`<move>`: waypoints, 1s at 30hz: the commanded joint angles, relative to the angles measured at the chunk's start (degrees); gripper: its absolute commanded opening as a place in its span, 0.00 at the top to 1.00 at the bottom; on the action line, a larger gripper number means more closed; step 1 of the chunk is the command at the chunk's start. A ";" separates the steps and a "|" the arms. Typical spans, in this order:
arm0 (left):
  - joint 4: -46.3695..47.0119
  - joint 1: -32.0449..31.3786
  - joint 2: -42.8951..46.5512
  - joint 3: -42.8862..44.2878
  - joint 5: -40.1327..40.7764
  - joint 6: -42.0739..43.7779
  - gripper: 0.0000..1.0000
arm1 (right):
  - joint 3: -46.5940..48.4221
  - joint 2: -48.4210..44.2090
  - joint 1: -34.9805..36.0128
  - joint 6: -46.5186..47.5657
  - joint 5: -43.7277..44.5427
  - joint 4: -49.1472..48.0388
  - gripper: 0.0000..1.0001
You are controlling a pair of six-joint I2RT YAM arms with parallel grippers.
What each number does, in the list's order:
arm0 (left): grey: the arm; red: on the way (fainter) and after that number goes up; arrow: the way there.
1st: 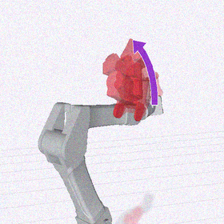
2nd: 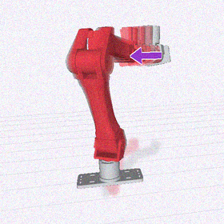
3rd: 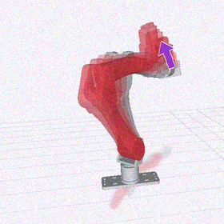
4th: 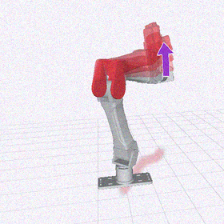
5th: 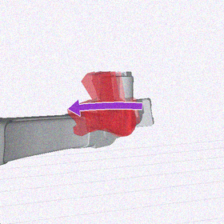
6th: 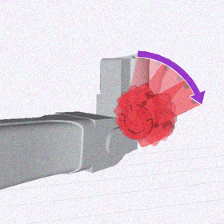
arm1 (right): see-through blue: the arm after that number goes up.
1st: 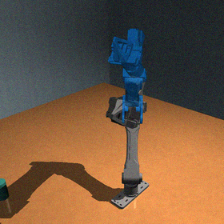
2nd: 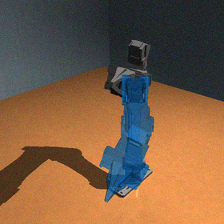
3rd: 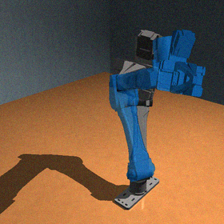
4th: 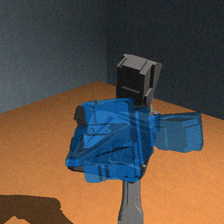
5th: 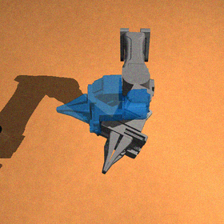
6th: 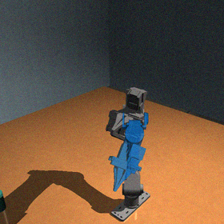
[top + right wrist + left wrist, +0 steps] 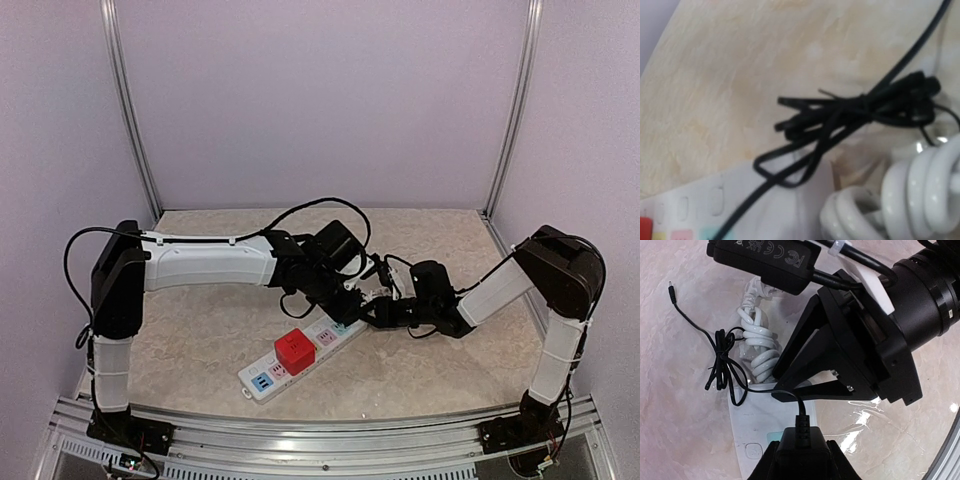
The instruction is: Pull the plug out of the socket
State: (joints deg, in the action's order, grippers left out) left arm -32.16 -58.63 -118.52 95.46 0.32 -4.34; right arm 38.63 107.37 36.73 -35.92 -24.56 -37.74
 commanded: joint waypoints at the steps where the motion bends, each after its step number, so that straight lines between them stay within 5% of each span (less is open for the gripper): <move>1: 1.38 0.62 3.27 0.61 -2.08 0.25 1.00 | -1.46 3.36 0.37 0.15 3.75 10.24 0.80; 4: 1.65 1.20 4.57 0.04 -3.52 -0.31 1.00 | -1.51 2.70 0.36 0.11 3.53 10.31 0.77; 8: 5.70 3.68 8.41 -3.98 -9.83 -2.60 1.00 | -1.63 0.12 0.36 -0.23 3.68 11.43 0.50; 11: 7.34 5.40 11.90 -6.29 -11.66 -3.45 1.00 | -1.58 -2.80 0.36 -0.23 4.17 12.88 0.41; 30: 7.62 18.49 25.70 -17.86 -11.73 -8.96 1.00 | 0.91 -16.27 0.36 2.99 5.19 22.09 0.28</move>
State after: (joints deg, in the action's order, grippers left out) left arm -24.86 -43.00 -96.44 81.12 -11.81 -10.46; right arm 38.52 92.99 36.97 -34.35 -20.12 -18.81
